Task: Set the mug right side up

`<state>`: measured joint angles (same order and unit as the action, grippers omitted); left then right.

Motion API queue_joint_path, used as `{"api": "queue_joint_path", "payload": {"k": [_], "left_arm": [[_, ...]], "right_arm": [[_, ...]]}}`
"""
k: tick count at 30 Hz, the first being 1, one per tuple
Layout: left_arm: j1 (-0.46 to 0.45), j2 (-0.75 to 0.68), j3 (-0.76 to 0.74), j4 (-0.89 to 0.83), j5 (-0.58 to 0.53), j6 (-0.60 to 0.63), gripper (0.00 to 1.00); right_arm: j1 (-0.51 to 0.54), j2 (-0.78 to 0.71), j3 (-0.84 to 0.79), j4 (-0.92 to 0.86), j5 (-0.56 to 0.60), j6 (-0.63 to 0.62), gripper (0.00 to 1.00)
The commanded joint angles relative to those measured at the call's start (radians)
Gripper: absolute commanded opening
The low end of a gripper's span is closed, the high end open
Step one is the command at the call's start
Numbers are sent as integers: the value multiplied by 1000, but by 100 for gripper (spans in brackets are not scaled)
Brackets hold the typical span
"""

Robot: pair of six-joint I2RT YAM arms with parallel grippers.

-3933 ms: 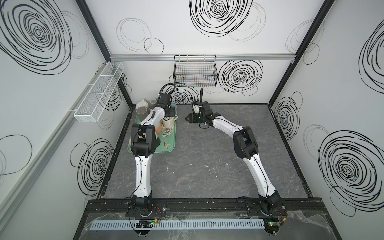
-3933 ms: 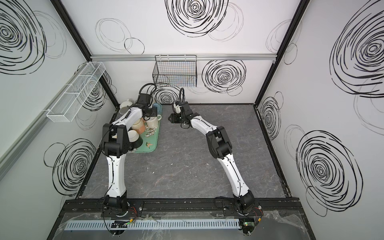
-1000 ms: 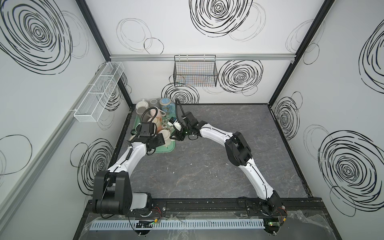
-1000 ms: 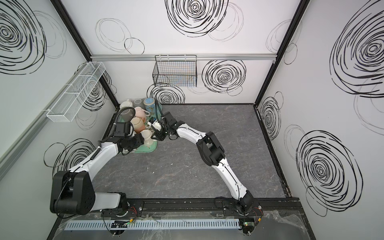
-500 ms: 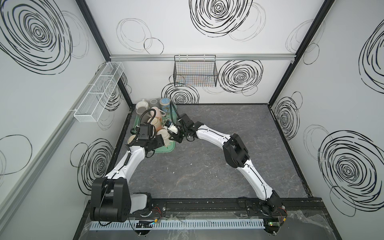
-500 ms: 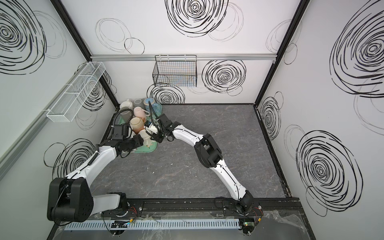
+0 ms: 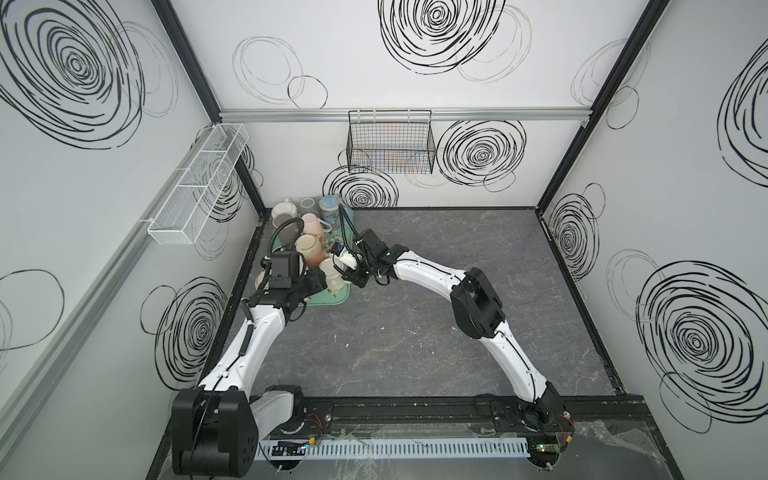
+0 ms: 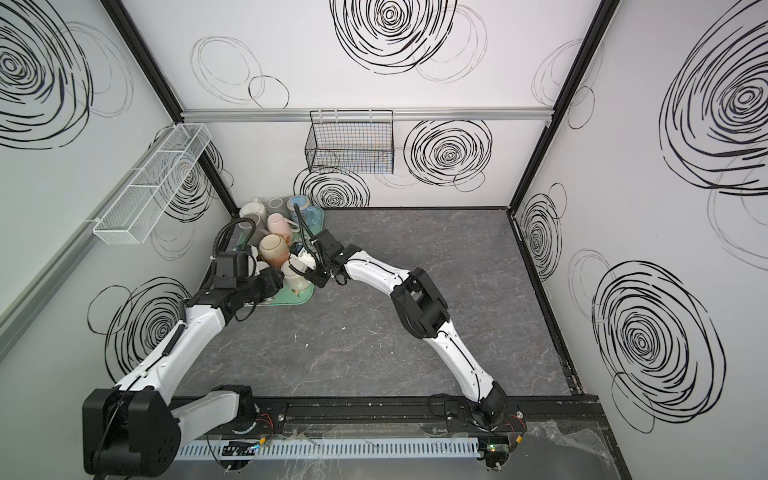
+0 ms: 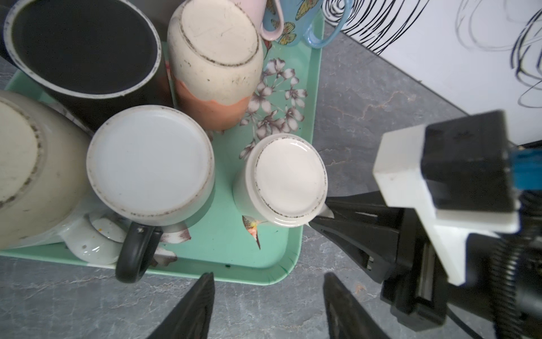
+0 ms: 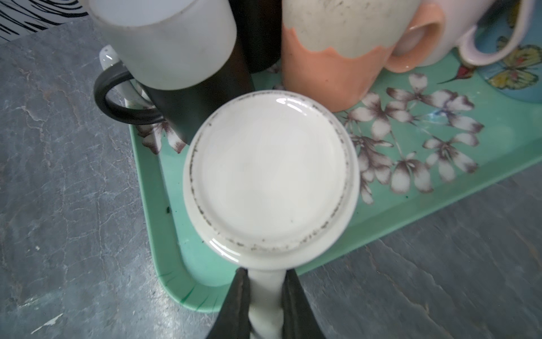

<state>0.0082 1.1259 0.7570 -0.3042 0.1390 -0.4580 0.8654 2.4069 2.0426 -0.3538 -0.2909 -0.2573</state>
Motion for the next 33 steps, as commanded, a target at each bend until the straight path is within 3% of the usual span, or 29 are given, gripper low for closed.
{"api": "queue_joint_path", "payload": {"k": [1,5,12,19,24,33], "left_arm": [[-6,-44,-38,107,52,-63,62],[-17,-78,-82,189,87,-115,62],[-66,-95,-172,391,167,-231,62],[-196,-60,-138,573,217,-268,65],[-271,-7,-127,800,258,-356,69],[-335,109,-57,1122,345,-480,71]], "right_arm": [[-13,-156,-119,170,36,85,0],[-48,-264,-320,399,-11,226,0],[-131,-383,-526,718,-156,496,0],[-205,-529,-716,1032,-175,755,0],[-248,-639,-817,1205,-184,892,0],[-289,-725,-853,1377,-330,1115,0]]}}
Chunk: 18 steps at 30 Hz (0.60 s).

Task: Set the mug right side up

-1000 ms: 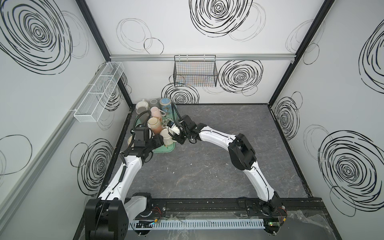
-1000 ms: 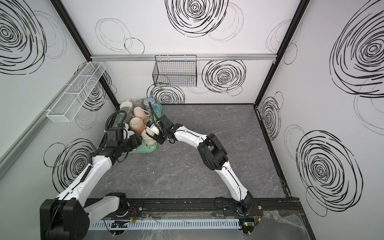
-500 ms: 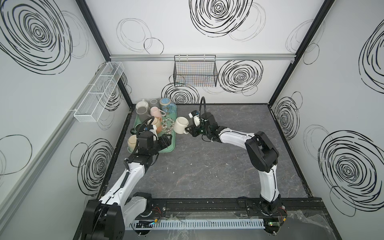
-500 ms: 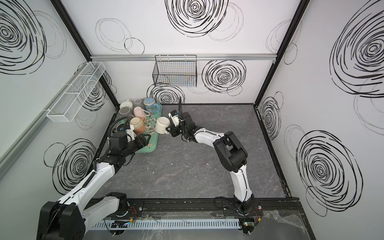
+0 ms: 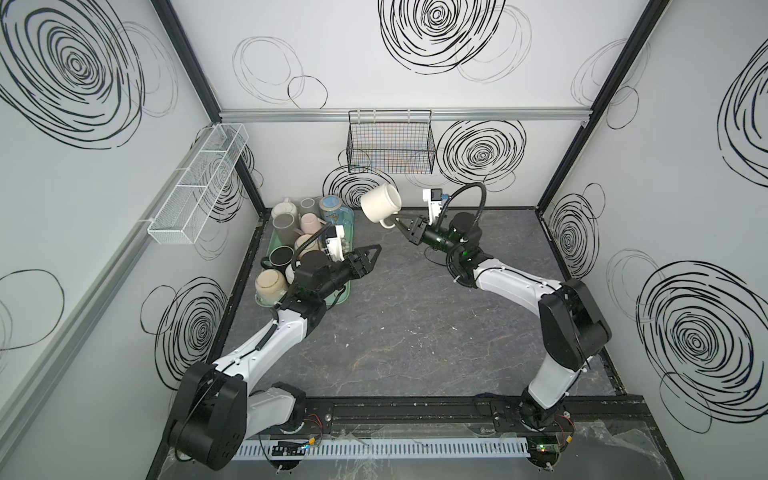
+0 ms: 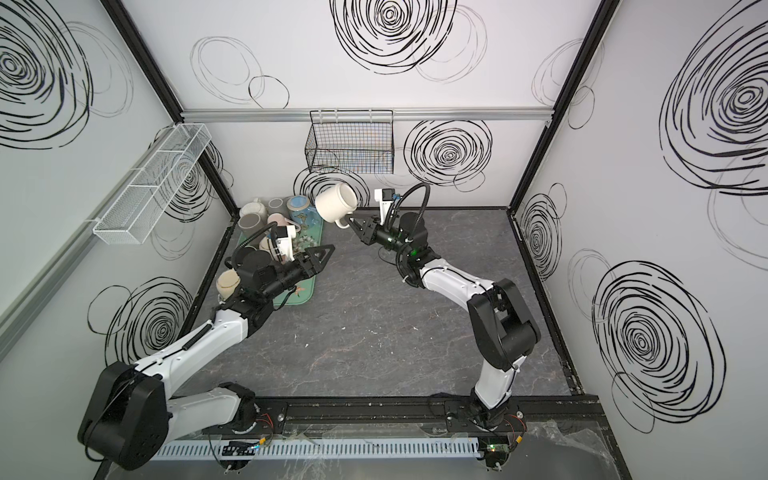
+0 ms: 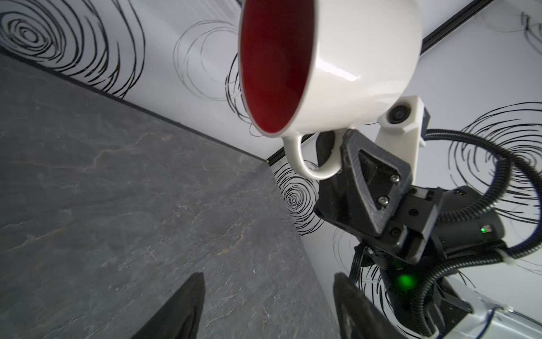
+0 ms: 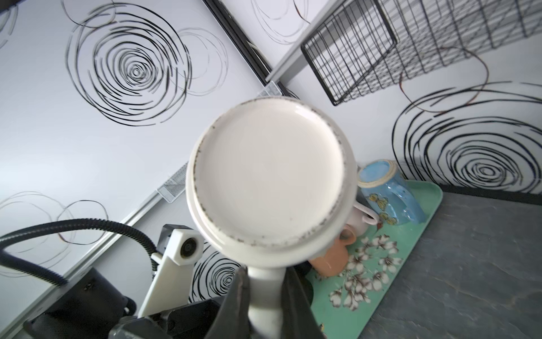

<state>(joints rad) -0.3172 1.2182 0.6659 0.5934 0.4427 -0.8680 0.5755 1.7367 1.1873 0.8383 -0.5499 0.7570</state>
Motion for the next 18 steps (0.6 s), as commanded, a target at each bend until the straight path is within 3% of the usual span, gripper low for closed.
{"api": "queue_joint_path", "payload": {"k": [1,11,18], "left_arm": [[-16,25,43,247,43,-80,71],[-32,97,86,399,44,-180,64],[-40,148,128,452,48,-216,53]], "right_arm": [[0,-60,5,184,-85,121,0],[6,-74,-9,286,-132,238,0],[14,-92,-26,309,-134,266,0]]}}
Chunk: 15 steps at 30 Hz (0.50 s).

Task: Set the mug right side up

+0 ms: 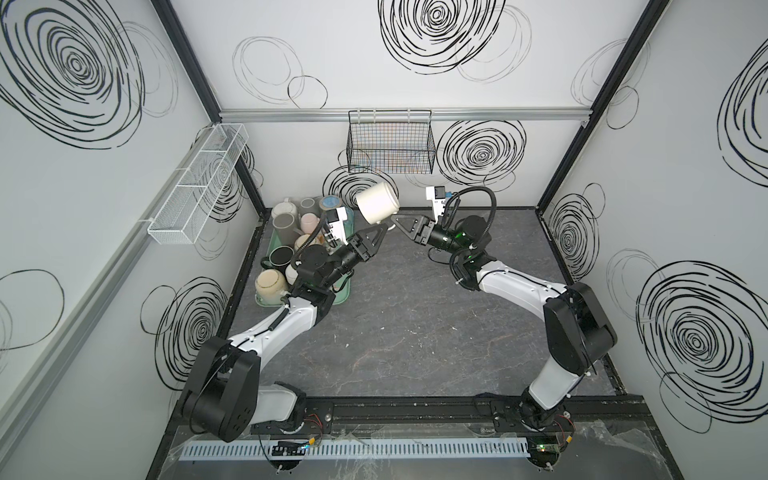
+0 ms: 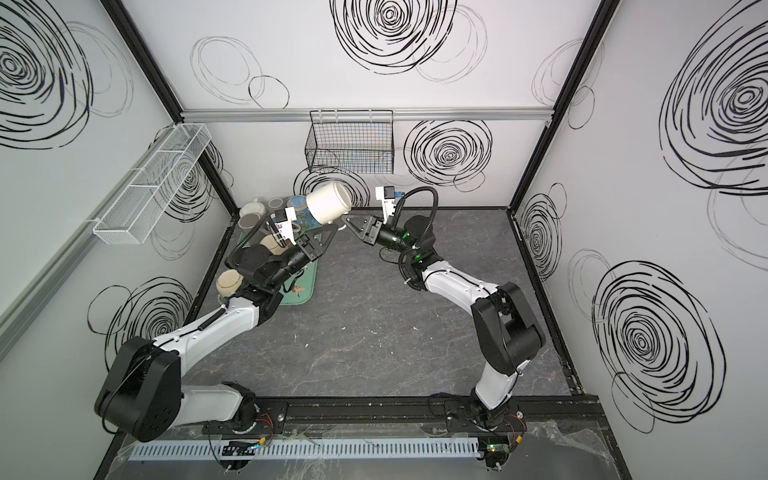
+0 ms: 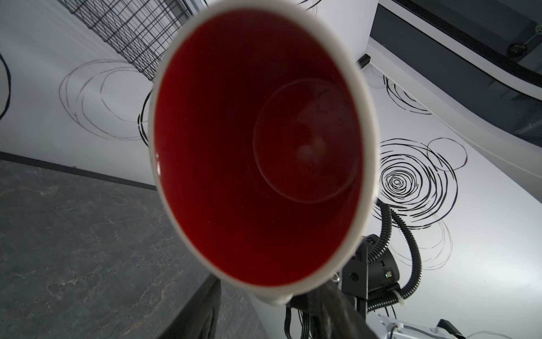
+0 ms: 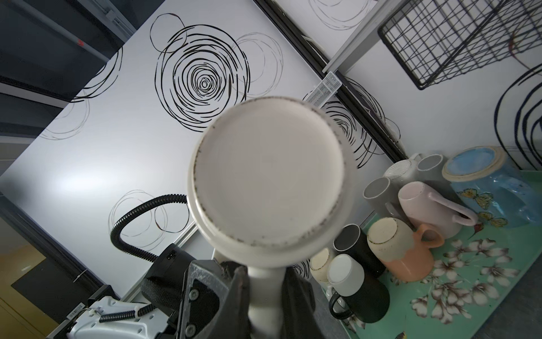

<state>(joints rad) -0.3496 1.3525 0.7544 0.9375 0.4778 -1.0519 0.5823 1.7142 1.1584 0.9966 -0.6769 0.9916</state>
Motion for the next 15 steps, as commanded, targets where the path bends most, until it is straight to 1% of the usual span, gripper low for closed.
{"api": "queue_joint_path", "payload": {"k": [1,4,6,8,9,11,13,14,15], "left_arm": [[-10,21,47,118,14,-36,52],[-15,44,72,147,29,-51,47],[-17,57,87,156,45,-59,42],[-20,64,100,151,56,-56,33],[-19,64,103,143,59,-50,26],[-18,64,119,96,73,-17,11],[-16,57,141,25,86,36,0],[-16,52,152,-20,90,67,0],[-16,45,167,-78,91,109,0]], "right_arm": [[8,-70,3,152,-9,35,0],[10,-74,-2,150,-10,37,0],[9,-74,-4,146,-8,34,0],[8,-73,-8,124,-5,23,0],[7,-74,-8,107,-3,11,0],[5,-81,-11,55,4,-19,0],[4,-94,-10,-9,7,-55,0],[4,-104,-12,-52,10,-78,2],[4,-115,-14,-91,14,-100,7]]}}
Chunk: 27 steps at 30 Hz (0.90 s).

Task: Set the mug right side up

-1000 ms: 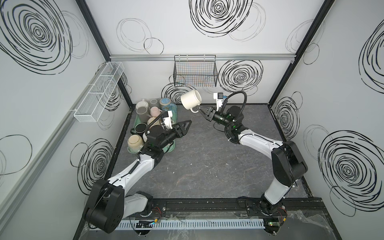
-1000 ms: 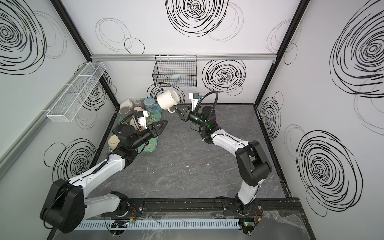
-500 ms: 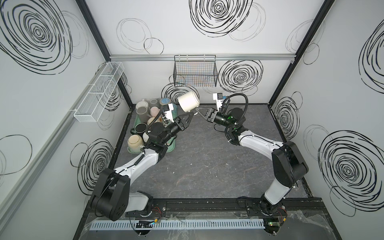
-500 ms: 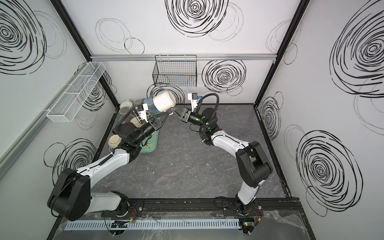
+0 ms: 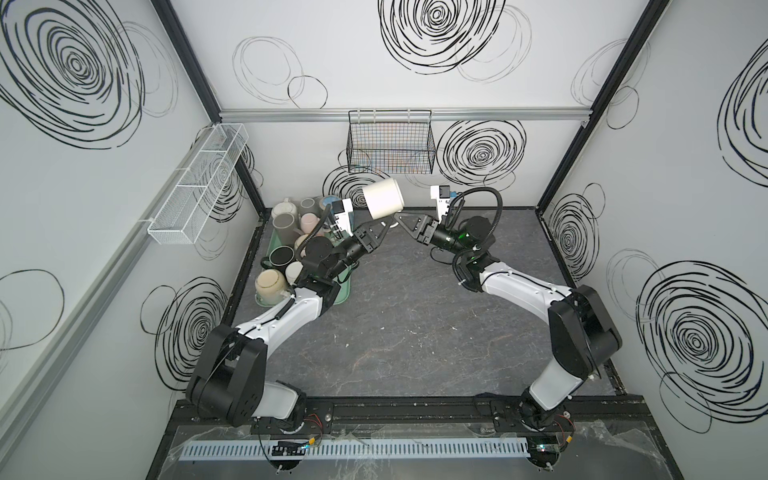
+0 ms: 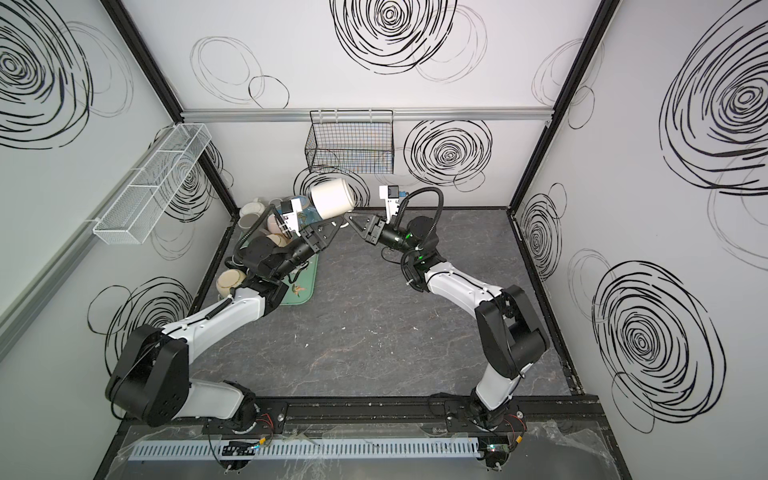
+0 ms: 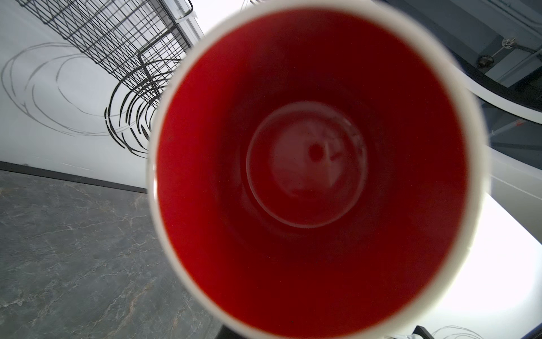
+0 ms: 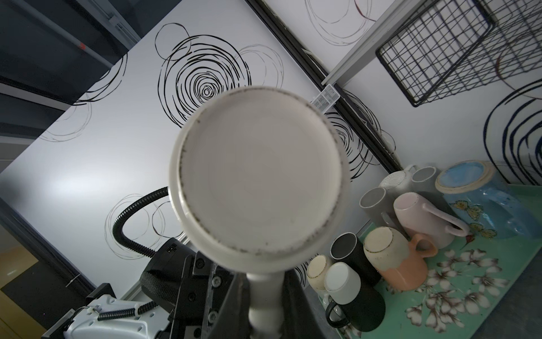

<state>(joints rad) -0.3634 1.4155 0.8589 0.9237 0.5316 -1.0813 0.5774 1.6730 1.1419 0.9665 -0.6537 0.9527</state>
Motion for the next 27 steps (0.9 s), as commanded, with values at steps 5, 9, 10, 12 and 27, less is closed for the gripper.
{"api": "queue_joint_path", "payload": {"k": [5,9,10,12,27], "left_arm": [[-1,-38,165,-388,12,372,0],[-2,-27,249,-621,-20,562,0],[-3,-18,271,-679,-27,617,0],[-4,-6,302,-769,-49,724,0],[-65,397,735,-1400,-507,1434,0]], "right_arm": [[3,-147,-18,-287,31,-218,39],[-16,-210,-43,-454,80,-335,51],[-25,-227,-49,-492,90,-356,53],[-42,-255,-58,-565,105,-395,54],[-268,-402,-242,-878,280,-466,56]]}}
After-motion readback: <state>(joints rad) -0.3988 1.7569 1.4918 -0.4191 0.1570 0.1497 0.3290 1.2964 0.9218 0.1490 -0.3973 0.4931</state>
